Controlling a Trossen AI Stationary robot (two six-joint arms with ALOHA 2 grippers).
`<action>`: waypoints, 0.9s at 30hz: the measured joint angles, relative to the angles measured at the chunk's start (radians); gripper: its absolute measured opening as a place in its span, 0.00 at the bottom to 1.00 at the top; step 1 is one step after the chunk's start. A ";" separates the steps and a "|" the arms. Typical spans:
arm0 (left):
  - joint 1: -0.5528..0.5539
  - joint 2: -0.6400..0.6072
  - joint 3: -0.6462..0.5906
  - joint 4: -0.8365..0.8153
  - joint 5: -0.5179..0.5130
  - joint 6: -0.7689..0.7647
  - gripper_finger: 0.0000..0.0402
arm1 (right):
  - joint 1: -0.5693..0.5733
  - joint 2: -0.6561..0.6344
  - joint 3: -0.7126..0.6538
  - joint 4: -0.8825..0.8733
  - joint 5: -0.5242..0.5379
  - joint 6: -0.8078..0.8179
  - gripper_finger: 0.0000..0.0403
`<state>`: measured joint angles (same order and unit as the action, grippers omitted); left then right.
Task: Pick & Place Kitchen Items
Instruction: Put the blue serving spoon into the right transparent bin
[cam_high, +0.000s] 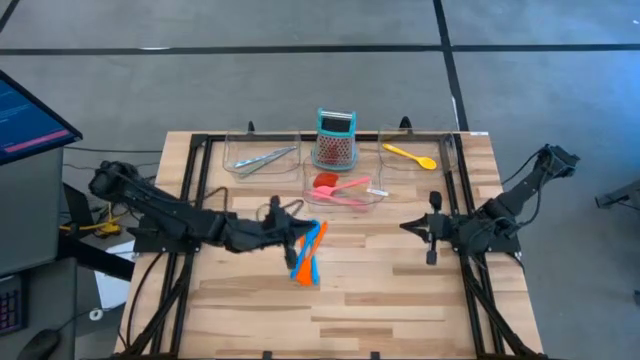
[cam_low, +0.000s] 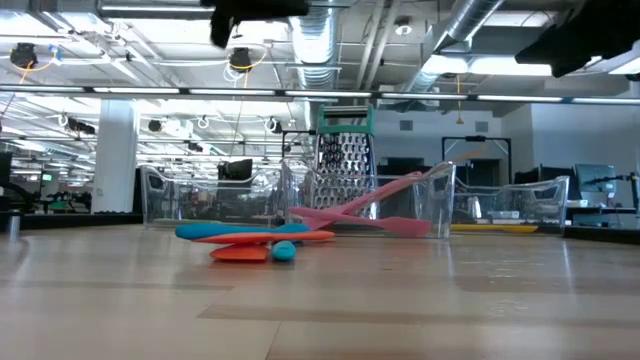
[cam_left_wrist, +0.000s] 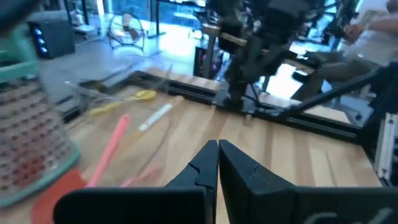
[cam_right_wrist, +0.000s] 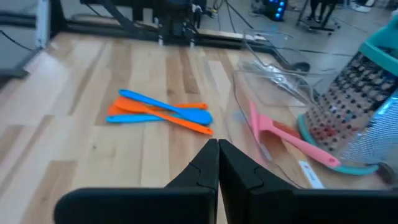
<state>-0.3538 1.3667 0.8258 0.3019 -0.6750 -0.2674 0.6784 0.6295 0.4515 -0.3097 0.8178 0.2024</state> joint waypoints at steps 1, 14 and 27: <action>-0.004 0.022 0.038 -0.041 0.001 -0.002 0.00 | 0.004 -0.005 0.000 -0.013 0.017 0.000 0.00; 0.065 0.357 0.505 -0.860 0.282 -0.479 0.00 | 0.016 -0.077 0.000 -0.057 0.048 0.031 0.00; 0.198 0.460 0.532 -1.037 0.602 -0.629 0.00 | 0.016 -0.074 0.000 -0.126 0.044 0.118 0.00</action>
<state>-0.1556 1.8267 1.3580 -0.7347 -0.0732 -0.8969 0.6941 0.5560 0.4515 -0.4358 0.8616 0.3208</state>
